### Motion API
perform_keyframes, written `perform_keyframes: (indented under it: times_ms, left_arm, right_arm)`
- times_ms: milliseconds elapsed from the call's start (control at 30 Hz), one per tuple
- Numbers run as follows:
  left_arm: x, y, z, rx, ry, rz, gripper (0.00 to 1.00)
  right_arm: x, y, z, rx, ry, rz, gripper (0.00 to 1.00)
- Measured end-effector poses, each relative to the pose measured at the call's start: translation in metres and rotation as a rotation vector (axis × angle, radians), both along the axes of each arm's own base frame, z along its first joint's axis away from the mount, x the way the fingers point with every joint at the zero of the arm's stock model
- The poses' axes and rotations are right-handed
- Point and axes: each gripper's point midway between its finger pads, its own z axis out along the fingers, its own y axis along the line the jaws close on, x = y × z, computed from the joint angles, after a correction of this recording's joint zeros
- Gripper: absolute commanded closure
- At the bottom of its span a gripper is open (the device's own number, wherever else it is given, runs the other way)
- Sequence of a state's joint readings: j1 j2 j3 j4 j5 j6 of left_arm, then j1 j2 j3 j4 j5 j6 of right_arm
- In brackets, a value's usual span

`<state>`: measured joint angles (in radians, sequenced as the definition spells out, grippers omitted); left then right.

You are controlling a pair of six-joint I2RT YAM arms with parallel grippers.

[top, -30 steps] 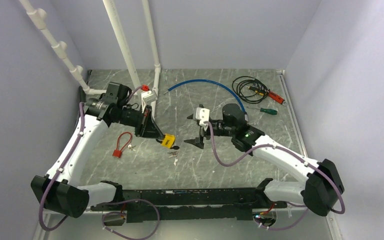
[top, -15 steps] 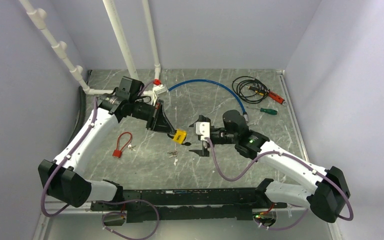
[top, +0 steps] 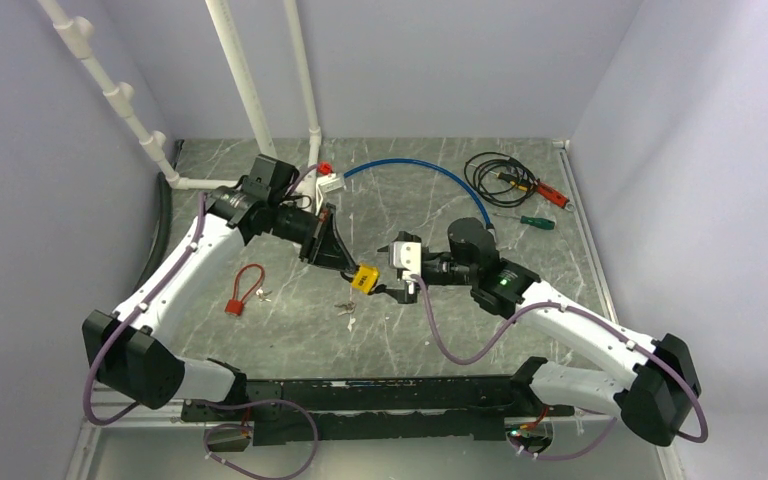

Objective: Lock with the key
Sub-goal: Place the key at the center of the board.

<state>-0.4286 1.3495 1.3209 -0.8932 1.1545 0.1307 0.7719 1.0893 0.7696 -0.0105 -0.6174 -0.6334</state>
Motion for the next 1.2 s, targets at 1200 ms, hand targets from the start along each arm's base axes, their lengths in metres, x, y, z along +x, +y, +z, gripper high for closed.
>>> perform_keyframes:
  times_ms: [1200]
  left_arm:
    - [-0.008, -0.014, -0.021, 0.077, -0.050, -0.066, 1.00]
  right_arm:
    - [-0.030, 0.001, -0.012, -0.041, 0.211, 0.065, 0.62]
